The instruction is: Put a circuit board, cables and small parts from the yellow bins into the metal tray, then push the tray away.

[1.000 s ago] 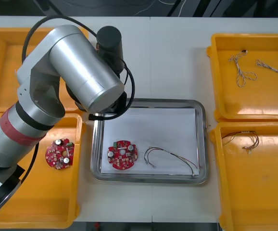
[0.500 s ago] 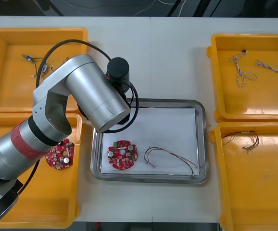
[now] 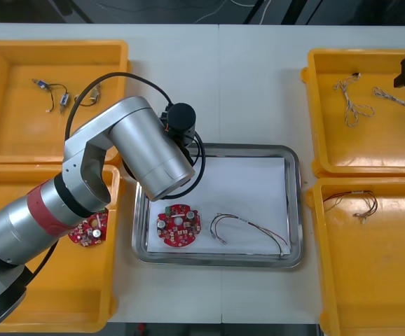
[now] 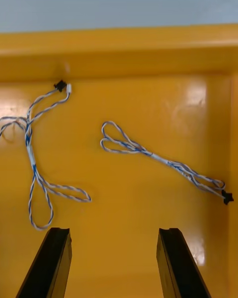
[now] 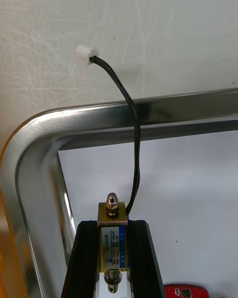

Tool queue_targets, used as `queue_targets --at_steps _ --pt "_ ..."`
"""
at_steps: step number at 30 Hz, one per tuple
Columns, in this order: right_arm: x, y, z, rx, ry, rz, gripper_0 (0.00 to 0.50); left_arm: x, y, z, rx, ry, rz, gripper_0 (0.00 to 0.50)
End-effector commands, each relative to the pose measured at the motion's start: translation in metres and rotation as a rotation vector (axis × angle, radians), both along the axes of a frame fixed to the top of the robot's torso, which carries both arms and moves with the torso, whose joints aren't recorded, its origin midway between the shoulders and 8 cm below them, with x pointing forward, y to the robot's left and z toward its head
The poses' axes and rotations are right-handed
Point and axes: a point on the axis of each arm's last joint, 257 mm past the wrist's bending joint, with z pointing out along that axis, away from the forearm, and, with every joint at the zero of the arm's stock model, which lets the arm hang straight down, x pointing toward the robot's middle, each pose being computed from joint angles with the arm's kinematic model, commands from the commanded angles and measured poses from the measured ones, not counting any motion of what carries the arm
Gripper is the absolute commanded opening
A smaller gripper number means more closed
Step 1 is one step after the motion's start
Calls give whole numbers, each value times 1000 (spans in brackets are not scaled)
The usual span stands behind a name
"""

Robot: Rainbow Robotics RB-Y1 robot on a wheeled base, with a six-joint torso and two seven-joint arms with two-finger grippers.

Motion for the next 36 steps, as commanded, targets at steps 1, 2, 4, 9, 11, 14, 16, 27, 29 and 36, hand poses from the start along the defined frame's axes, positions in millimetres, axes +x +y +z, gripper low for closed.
queue_targets --at_steps 1,2,4,9,11,14,16,27,29,36 --pt "21 -14 46 -42 -101 -14 500 -2 -16 -3 -73 -15 50 0" --pt "25 -15 45 -43 -109 -19 500 -2 -16 -3 -74 -15 51 0" --pt "28 -17 41 -46 -115 -23 500 -2 -16 -4 -76 -13 52 0" --pt "42 -18 32 -51 -150 -28 500 -3 -18 -6 -81 -15 52 2" --pt "46 -16 27 -47 -158 -30 500 -2 -16 -6 -75 -24 57 14" --pt "52 -14 19 -44 -169 -33 500 -1 -15 -6 -70 -35 64 245" --pt "54 -15 16 -45 -174 -35 500 -1 -15 -6 -73 -34 70 350" --pt "72 0 3 -32 -221 -35 500 1 -14 -3 -86 -48 95 500" --pt "75 2 1 -29 -232 -36 500 1 -14 -1 -92 -51 98 500" --pt "86 6 -14 -16 -269 -50 500 -6 -11 9 -93 -42 114 500"
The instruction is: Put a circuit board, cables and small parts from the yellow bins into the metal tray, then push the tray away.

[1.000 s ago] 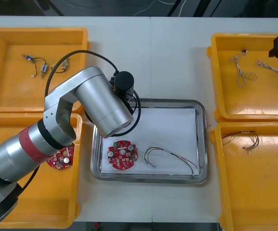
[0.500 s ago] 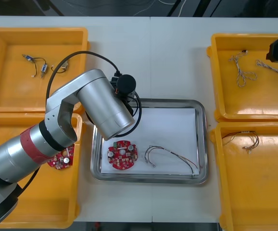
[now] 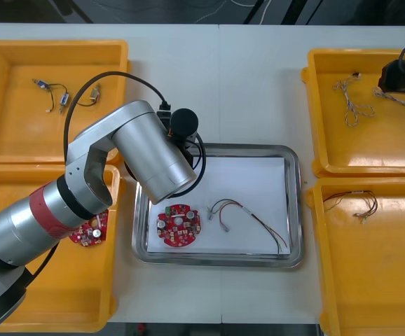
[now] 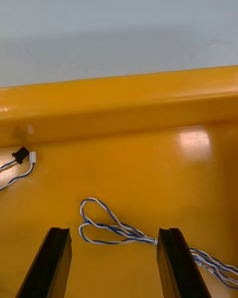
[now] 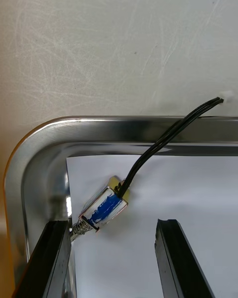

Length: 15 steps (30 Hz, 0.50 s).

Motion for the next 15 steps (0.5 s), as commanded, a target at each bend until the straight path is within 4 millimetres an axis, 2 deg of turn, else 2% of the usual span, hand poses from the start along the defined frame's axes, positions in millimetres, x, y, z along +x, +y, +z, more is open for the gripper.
queue_targets --at_steps 1,8,15 --pt "22 22 26 -1 -71 17 500 -13 -12 12 -48 0 20 500" --pt "25 35 13 47 -88 22 500 -19 -7 31 -77 17 35 500" --pt "26 33 6 43 -109 25 500 -12 0 53 -105 -7 52 500"
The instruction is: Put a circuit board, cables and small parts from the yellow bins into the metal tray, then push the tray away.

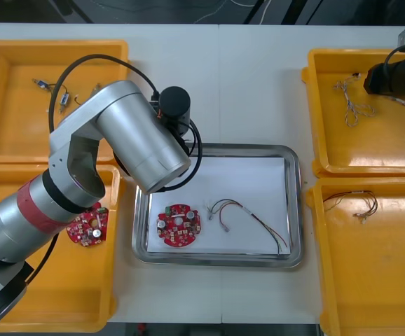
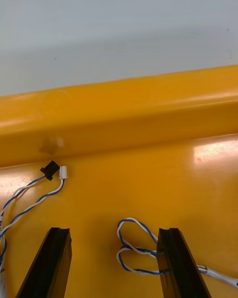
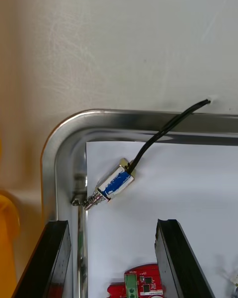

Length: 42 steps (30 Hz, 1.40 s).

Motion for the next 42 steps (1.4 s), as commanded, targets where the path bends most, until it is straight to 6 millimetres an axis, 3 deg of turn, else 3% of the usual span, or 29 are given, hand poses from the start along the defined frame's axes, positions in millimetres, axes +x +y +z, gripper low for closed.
queue_targets --at_steps 1,8,19,29,42 --pt "9 11 16 -14 -36 15 500 2 -4 24 -68 -26 18 500" --pt "6 -6 19 -51 -31 2 500 3 10 46 -68 -16 36 500" --pt "3 -15 20 -28 -36 -27 500 2 44 78 -83 3 48 500" --pt "-3 -29 9 5 -47 -65 500 11 68 115 -124 -12 33 500" --pt "-9 -41 -13 35 -86 -88 500 16 106 144 -91 -24 -21 500"
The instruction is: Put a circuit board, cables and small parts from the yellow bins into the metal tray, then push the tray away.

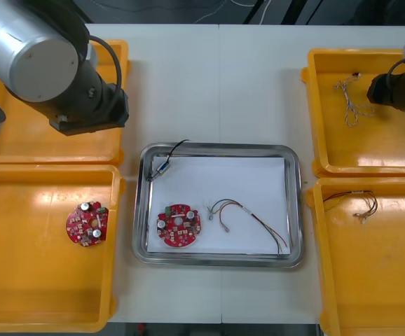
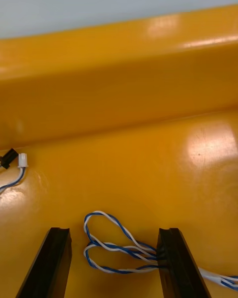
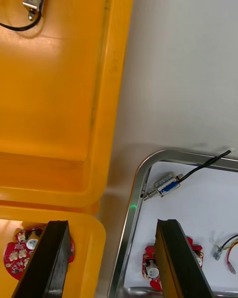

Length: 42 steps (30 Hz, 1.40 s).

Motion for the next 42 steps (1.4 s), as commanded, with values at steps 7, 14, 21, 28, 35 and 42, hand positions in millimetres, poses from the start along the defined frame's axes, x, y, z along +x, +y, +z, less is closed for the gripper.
queue_targets --at_steps 7,14,21,28,35,42 --pt "-5 -23 1 47 -61 -52 500 22 40 57 92 -70 -120 500" --pt "-5 -24 0 33 -69 -50 199 41 63 72 102 -47 -128 500" --pt "-3 -25 1 14 -78 -47 7 54 83 81 134 -33 -145 500" --pt "-5 -28 2 7 -67 -45 0 65 102 87 174 -6 -178 500" --pt "-13 -40 15 -22 9 -24 0 71 125 85 183 42 -197 500" --pt "-22 -42 25 -22 75 0 0 80 144 77 176 96 -213 500"
